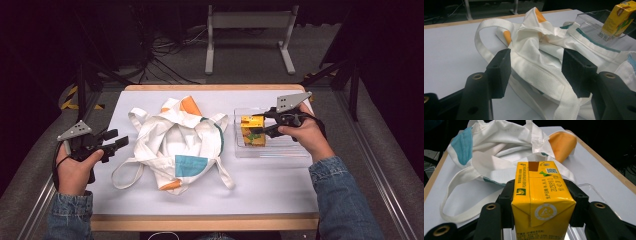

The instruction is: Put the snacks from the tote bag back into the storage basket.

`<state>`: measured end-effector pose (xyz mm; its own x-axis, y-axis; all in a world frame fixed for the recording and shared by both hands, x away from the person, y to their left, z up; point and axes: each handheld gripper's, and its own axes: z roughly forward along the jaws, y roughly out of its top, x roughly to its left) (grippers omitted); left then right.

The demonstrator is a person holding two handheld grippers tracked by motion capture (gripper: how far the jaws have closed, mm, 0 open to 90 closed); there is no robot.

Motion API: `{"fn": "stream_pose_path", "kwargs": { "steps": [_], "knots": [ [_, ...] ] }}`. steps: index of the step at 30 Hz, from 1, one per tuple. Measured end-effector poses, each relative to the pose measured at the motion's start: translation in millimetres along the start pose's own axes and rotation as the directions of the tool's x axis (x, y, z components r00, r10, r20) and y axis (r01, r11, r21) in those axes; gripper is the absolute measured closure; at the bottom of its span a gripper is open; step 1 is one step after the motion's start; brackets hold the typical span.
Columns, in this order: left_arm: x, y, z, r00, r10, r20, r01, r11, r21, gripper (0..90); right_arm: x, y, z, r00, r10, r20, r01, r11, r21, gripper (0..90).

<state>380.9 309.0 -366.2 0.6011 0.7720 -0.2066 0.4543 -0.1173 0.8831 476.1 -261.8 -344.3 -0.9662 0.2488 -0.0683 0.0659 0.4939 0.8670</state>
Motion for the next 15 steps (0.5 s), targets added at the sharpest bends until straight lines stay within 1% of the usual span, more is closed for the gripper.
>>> {"fn": "stream_pose_path", "kwargs": {
  "steps": [6, 10, 15],
  "knots": [
    [0.4, -2.5, -3.8, 1.0, 0.0, -0.009, 0.0, 1.0, 0.0, 41.8, 2.6, -1.5, 5.2, 0.9996, -0.016, -0.022, 0.016, 1.0, 0.007, 51.0],
    [0.2, -4.2, -6.8, 0.9998, -0.008, -0.016, 0.008, 1.0, -0.001, 41.8, 4.9, -2.3, 10.7, 0.9987, -0.028, -0.043, 0.029, 0.999, 0.018, 51.0],
    [0.7, -5.5, -9.1, 0.9997, -0.012, -0.022, 0.012, 0.9999, -0.004, 41.8, 5.3, -6.6, 14.9, 0.9982, -0.025, -0.055, 0.026, 0.999, 0.022, 50.9]
  ]
}}
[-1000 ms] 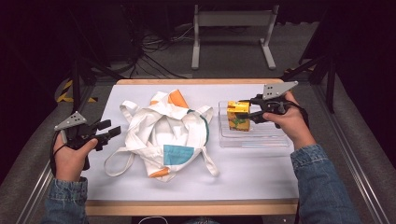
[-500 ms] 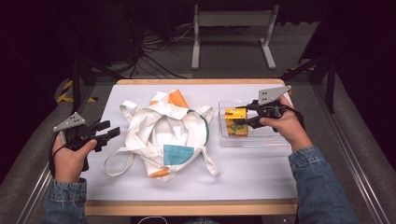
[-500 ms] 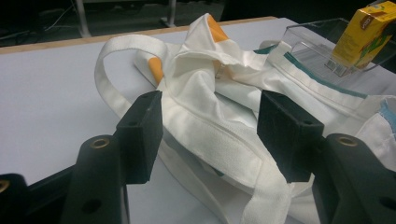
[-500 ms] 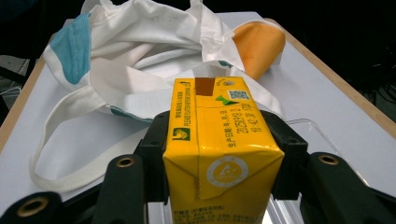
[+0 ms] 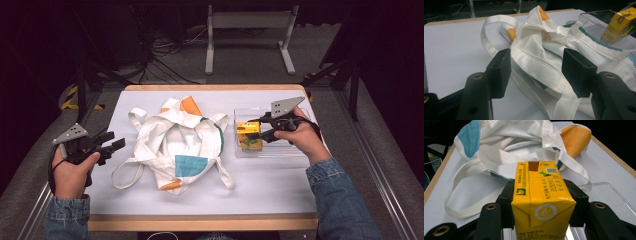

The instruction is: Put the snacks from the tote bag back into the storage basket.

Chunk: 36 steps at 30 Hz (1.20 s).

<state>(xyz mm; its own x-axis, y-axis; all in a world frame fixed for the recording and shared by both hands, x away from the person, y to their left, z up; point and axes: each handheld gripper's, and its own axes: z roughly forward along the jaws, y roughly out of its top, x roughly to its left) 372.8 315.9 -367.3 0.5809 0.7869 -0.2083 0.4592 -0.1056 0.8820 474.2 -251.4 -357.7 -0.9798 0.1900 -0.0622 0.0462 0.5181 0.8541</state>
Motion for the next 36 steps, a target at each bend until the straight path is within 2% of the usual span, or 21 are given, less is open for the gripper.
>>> {"fn": "stream_pose_path", "kwargs": {
  "steps": [12, 20, 25, 30, 36],
  "knots": [
    [0.0, 0.5, 2.0, 1.0, 0.005, 0.004, -0.005, 1.0, 0.002, 41.8, 0.1, -6.5, 2.5, 0.9999, -0.006, -0.014, 0.006, 1.0, 0.006, 50.9],
    [0.2, 1.2, 2.7, 1.0, 0.005, 0.005, -0.005, 1.0, 0.002, 41.8, -1.7, -8.7, 0.8, 0.9998, 0.003, -0.021, -0.002, 0.999, 0.047, 50.7],
    [-0.5, 2.4, 5.2, 0.9999, 0.008, 0.011, -0.008, 1.0, 0.004, 41.8, -4.6, -10.5, -1.5, 0.9996, 0.017, -0.024, -0.015, 0.994, 0.107, 50.7],
    [-0.5, 2.7, 6.6, 0.9999, 0.011, 0.012, -0.011, 0.9999, 0.006, 41.8, -4.5, -11.6, -4.4, 0.9995, 0.025, -0.02, -0.022, 0.992, 0.12, 50.6],
    [-1.5, 3.6, 7.9, 0.9998, 0.01, 0.018, -0.01, 0.9999, 0.007, 41.8, -4.2, -12.5, -8.8, 0.9997, 0.02, -0.011, -0.018, 0.987, 0.162, 50.5]
  ]
}}
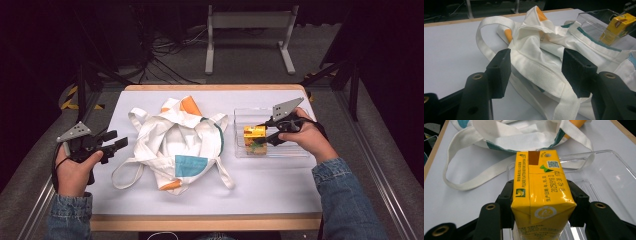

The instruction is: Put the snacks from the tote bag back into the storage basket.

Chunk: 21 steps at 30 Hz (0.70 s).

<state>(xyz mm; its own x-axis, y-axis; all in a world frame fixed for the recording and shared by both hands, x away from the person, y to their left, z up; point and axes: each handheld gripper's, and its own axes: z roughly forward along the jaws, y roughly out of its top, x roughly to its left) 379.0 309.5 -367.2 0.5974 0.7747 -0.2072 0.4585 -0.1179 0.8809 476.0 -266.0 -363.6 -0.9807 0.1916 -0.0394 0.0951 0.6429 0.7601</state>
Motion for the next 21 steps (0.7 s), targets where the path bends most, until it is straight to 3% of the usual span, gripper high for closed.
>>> {"fn": "stream_pose_path", "kwargs": {
  "steps": [12, 17, 21],
  "knots": [
    [-0.8, 2.4, 5.0, 0.9999, 0.01, 0.009, -0.01, 0.9999, -0.002, 41.7, 1.7, -11.8, -10.9, 0.9993, 0.023, 0.029, -0.024, 0.999, 0.048, 49.6],
    [-1.7, 3.0, 6.0, 0.9999, 0.011, 0.013, -0.011, 0.9999, 0.0, 41.8, 3.0, -12.4, -11.4, 0.999, 0.029, 0.035, -0.03, 0.999, 0.043, 46.4],
    [-1.2, 3.0, 6.0, 0.9998, 0.013, 0.012, -0.013, 0.9999, 0.0, 41.7, 4.4, -9.2, -13.5, 0.9977, 0.042, 0.053, -0.042, 0.999, 0.003, 38.4]
  ]
}}
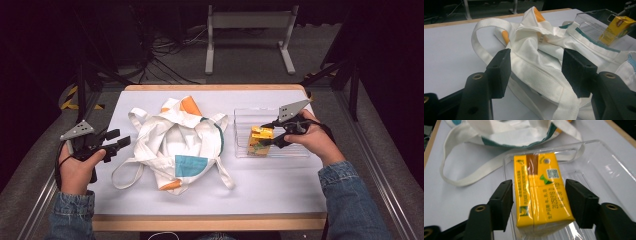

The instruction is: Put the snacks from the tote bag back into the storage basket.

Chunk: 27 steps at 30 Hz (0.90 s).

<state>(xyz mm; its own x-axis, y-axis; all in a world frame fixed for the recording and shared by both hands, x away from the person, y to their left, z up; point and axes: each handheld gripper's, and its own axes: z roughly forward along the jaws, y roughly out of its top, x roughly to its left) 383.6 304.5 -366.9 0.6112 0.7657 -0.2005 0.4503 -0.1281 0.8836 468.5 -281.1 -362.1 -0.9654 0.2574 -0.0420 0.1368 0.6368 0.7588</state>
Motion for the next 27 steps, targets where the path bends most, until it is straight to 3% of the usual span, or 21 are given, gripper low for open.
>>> {"fn": "stream_pose_path", "kwargs": {
  "steps": [4, 8, 19, 27],
  "knots": [
    [-0.8, -0.4, 0.3, 1.0, -0.005, -0.001, 0.005, 1.0, 0.003, 41.7, 2.9, 4.5, -2.2, 0.9978, 0.056, 0.035, -0.055, 0.998, -0.041, 28.5],
    [-1.5, -0.5, -1.0, 1.0, 0.001, 0.0, -0.001, 1.0, 0.004, 41.5, 7.1, 11.8, -8.5, 0.9939, 0.087, 0.067, -0.08, 0.991, -0.103, 25.6],
    [-4.7, -1.3, -4.6, 0.9999, 0.014, 0.001, -0.014, 0.9998, 0.012, 39.0, 31.2, 27.1, -32.3, 0.987, 0.092, 0.132, -0.067, 0.981, -0.18, 22.9],
    [-9.3, -6.4, -11.0, 0.9998, 0.014, 0.014, -0.015, 0.9998, 0.012, 37.0, 50.3, 26.1, -53.5, 0.961, 0.169, 0.219, -0.117, 0.966, -0.231, 20.4]
  ]
}}
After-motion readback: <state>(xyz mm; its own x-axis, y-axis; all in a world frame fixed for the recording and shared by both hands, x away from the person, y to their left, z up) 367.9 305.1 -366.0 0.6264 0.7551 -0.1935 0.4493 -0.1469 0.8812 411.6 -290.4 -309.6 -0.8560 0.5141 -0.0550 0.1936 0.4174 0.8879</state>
